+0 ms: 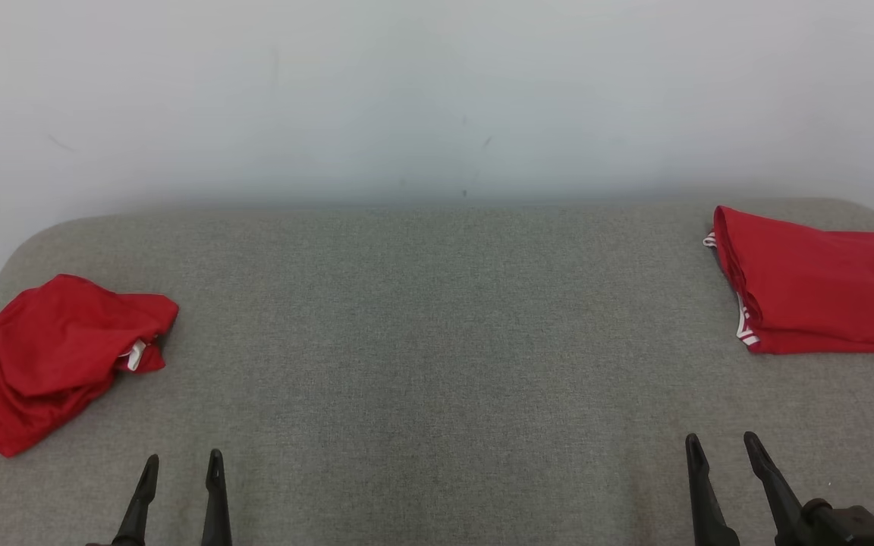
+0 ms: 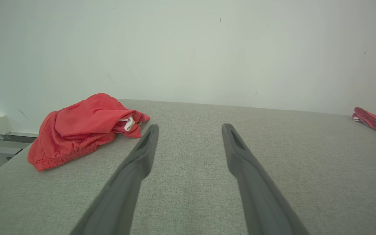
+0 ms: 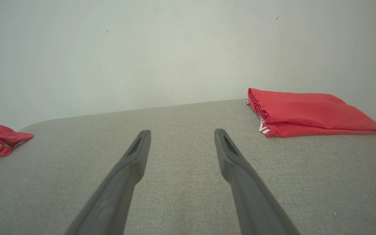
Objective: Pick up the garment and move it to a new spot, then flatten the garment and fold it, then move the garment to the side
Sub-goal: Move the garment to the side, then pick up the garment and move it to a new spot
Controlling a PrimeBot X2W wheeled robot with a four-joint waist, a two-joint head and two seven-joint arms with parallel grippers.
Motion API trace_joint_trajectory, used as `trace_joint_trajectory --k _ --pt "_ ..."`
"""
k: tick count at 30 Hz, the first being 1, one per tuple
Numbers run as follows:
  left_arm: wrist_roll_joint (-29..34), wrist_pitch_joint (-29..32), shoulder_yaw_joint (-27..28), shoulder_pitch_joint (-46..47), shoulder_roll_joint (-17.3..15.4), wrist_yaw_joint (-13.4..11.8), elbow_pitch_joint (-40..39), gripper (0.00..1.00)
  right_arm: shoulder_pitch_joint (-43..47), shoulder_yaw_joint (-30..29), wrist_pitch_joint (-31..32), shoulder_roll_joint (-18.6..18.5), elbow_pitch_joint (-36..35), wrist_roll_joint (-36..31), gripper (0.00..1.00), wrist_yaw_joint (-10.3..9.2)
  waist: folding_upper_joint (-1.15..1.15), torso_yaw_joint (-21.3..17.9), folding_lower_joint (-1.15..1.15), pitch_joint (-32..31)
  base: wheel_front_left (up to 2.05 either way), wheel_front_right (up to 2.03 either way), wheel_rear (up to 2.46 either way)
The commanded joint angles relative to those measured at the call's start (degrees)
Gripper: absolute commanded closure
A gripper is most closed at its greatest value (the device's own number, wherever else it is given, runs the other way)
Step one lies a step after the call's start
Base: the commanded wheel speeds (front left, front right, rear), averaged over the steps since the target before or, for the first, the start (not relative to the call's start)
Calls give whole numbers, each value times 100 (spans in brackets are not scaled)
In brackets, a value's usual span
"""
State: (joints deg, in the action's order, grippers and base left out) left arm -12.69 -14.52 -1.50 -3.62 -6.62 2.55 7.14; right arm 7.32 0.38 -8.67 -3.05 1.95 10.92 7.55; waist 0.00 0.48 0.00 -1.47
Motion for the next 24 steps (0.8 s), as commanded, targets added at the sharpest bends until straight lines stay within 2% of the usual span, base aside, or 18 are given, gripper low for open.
trace_joint_trajectory --k 1,17,24 --pt "-17 3 -4 -56 -19 9 15 0 59 7 -25 13 6 15 0 -10 0 5 0 -3 0 0 0" --pt "-74 -2 -76 -41 -84 -50 44 0 29 36 -44 19 109 55 0 -10 0 24 0 -14 0 0 0" --pt "-85 24 -111 -6 -123 -53 17 0 88 19 -63 19 92 90 0 -10 0 213 0 -10 0 0 0"
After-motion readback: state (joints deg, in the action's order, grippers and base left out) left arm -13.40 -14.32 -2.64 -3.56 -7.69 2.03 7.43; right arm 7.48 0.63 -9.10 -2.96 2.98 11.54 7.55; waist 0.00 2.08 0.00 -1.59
